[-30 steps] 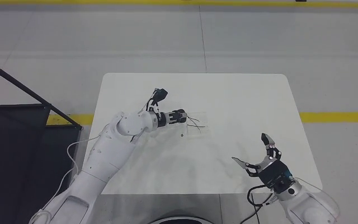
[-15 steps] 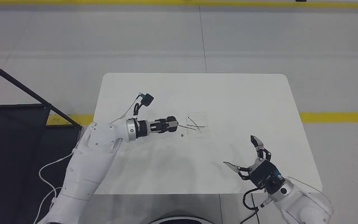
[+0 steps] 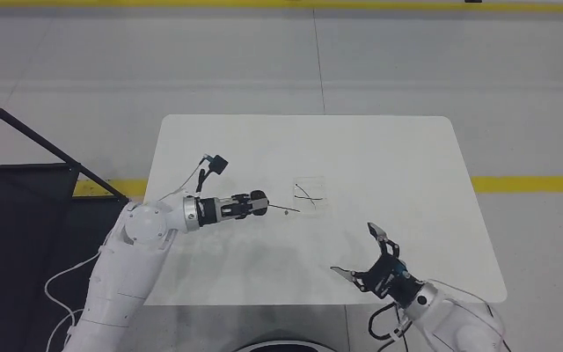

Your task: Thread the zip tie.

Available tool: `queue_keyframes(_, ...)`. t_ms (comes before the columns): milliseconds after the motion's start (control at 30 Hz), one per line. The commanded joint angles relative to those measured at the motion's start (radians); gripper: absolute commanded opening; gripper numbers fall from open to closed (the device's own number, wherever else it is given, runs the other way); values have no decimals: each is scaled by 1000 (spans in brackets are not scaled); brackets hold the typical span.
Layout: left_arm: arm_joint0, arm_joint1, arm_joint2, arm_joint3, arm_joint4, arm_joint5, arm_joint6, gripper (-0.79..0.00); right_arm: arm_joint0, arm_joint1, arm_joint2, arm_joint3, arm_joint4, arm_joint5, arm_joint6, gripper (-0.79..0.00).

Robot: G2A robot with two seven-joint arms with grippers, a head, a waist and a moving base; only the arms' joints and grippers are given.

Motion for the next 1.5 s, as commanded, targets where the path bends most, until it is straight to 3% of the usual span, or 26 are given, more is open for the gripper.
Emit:
queue_keyframes(0,3,0,2,-1,-1,2,5,-785,8,1,-13,6,-4,-17,2,0)
queue_keyframes(167,10,-5,62,-26,26,47,50,-785,100,-3,-138,31,-126,-29,32,0)
queue_keyframes(333,-4,-8,116,-33,21,40,29,-785,172,-15,-254,42,-274,78,117,0)
queue_keyframes(633,-21,-2,143,-25,-14,29,-11,-785,172,-15,-254,42,-274,78,117,0)
queue_keyframes(867,-31,0,168,-20,-14,30,-8,-785,229,-28,-327,81,-333,154,188,0)
queue_keyframes(900,-31,1,170,-22,-12,31,-6,-785,240,-30,-338,85,-331,159,200,-111)
queue_keyframes(967,-30,3,172,-27,-10,31,-5,-785,259,-34,-351,94,-320,159,209,-249)
queue_keyframes(1067,-29,5,174,-30,-11,31,-1,-785,274,-37,-361,103,-312,159,219,-391)
queue_keyframes(1467,-34,14,188,-30,-17,31,5,-785,307,-43,-385,138,-308,145,238,-714)
